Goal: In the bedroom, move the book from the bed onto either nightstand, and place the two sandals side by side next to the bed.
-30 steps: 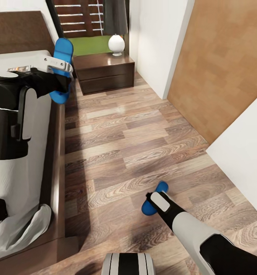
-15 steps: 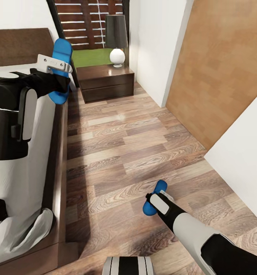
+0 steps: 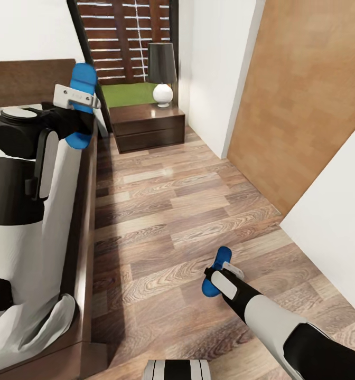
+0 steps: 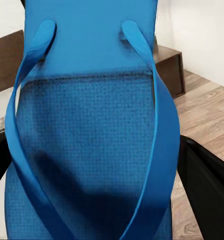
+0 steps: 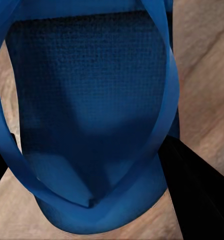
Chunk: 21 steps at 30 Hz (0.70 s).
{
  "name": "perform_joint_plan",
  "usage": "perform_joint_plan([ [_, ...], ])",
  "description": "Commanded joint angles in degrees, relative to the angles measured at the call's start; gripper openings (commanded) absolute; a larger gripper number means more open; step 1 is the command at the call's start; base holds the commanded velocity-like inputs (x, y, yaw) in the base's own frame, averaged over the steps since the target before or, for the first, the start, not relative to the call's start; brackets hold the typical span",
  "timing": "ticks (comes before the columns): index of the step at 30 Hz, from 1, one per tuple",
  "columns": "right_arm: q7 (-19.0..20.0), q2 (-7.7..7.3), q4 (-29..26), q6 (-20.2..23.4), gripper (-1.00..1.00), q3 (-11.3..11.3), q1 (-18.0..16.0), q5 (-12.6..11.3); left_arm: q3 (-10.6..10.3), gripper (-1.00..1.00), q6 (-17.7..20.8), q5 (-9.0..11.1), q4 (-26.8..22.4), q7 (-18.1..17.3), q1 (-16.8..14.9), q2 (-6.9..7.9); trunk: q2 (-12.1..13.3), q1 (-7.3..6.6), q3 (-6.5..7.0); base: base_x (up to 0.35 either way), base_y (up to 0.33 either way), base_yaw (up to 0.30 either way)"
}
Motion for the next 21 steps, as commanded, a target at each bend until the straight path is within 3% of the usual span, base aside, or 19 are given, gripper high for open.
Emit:
perform_joint_plan([
  [1, 0.0, -0.27, -0.1, 0.4, -1.0, 0.4, 0.0, -0.1, -0.1, -1.0, 0.2, -0.4, 0.0, 0.2, 0.4, -0.05, 0.0, -0.03, 0.18, 0.0, 0.0, 0.0],
  [5, 1.3, -1.16, 0.0, 0.4, -1.0, 0.9, 0.0, -0.1, 0.0, -1.0, 0.2, -0.4, 0.7, 1.9, 3.0, -1.18, 0.1, -0.14, 1.07, 0.0, 0.0, 0.0],
  [9, 1.9, -2.28, -0.1, 0.4, -1.0, 3.8, 0.0, -0.1, 0.0, -1.0, 0.1, -0.5, 1.9, 2.7, 7.7, -2.74, 0.1, -0.24, 1.96, 0.0, 0.0, 0.0],
  [15, 2.0, -2.61, -0.1, 0.4, -1.0, 4.9, 0.0, -0.1, 0.0, -1.0, -1.4, -0.4, 4.2, 2.9, 11.3, -3.59, 0.2, -0.39, 3.28, 0.0, 0.0, 0.0],
  [21, 2.0, -3.92, 0.0, 0.4, -1.0, 9.1, 0.0, -0.1, 0.2, -1.0, -5.6, -0.3, 6.5, 2.8, 14.2, -4.34, 0.3, -0.55, 4.61, 0.0, 0.0, 0.0],
])
